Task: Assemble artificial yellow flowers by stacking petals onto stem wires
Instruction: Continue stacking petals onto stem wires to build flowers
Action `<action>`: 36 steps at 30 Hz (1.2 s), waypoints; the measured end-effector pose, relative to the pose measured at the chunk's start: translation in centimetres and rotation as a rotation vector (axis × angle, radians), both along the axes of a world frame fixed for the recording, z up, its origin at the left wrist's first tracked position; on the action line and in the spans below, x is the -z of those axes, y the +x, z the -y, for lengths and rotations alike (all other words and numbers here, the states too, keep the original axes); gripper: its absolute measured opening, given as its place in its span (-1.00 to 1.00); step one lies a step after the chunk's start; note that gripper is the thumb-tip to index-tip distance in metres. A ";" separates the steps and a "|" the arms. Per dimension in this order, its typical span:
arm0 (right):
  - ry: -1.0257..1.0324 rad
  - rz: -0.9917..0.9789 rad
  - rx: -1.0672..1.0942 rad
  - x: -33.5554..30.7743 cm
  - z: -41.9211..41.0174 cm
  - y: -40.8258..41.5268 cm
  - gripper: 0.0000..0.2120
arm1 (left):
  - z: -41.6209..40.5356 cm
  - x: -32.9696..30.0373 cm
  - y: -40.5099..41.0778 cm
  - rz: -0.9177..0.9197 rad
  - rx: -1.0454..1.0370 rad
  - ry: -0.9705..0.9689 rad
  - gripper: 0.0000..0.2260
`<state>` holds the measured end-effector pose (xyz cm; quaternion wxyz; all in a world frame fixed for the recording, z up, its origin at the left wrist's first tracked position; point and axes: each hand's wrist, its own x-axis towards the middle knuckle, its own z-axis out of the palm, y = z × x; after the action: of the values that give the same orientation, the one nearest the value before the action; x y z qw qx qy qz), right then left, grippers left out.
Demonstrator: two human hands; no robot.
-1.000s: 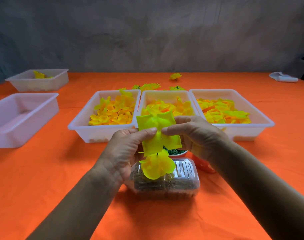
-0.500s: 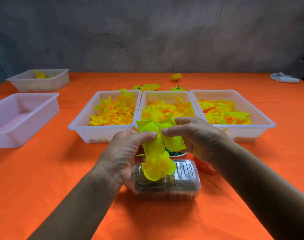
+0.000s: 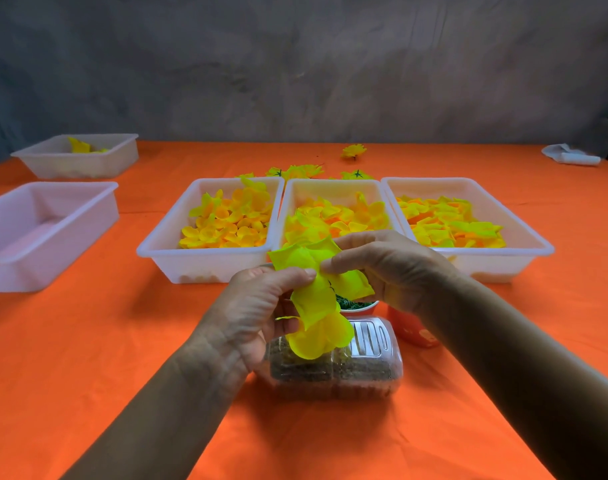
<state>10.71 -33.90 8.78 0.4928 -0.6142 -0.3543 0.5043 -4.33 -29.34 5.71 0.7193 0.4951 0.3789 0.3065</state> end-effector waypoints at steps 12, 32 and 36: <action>-0.041 0.093 -0.030 -0.4 -0.5 0.1 -0.64 | 0.0 0.5 0.2 0.012 0.000 -0.038 -0.97; -0.076 -0.096 -0.104 0.0 -0.6 0.3 -0.60 | 0.6 0.7 0.3 0.059 -0.018 -0.026 -0.97; -0.055 -0.058 -0.089 -0.1 -0.7 0.4 -0.69 | 0.7 1.0 0.2 0.048 -0.076 0.091 -0.97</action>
<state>11.07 -33.15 8.89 0.4630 -0.5962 -0.3529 0.5529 -4.14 -30.01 4.75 0.6928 0.5048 0.3659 0.3624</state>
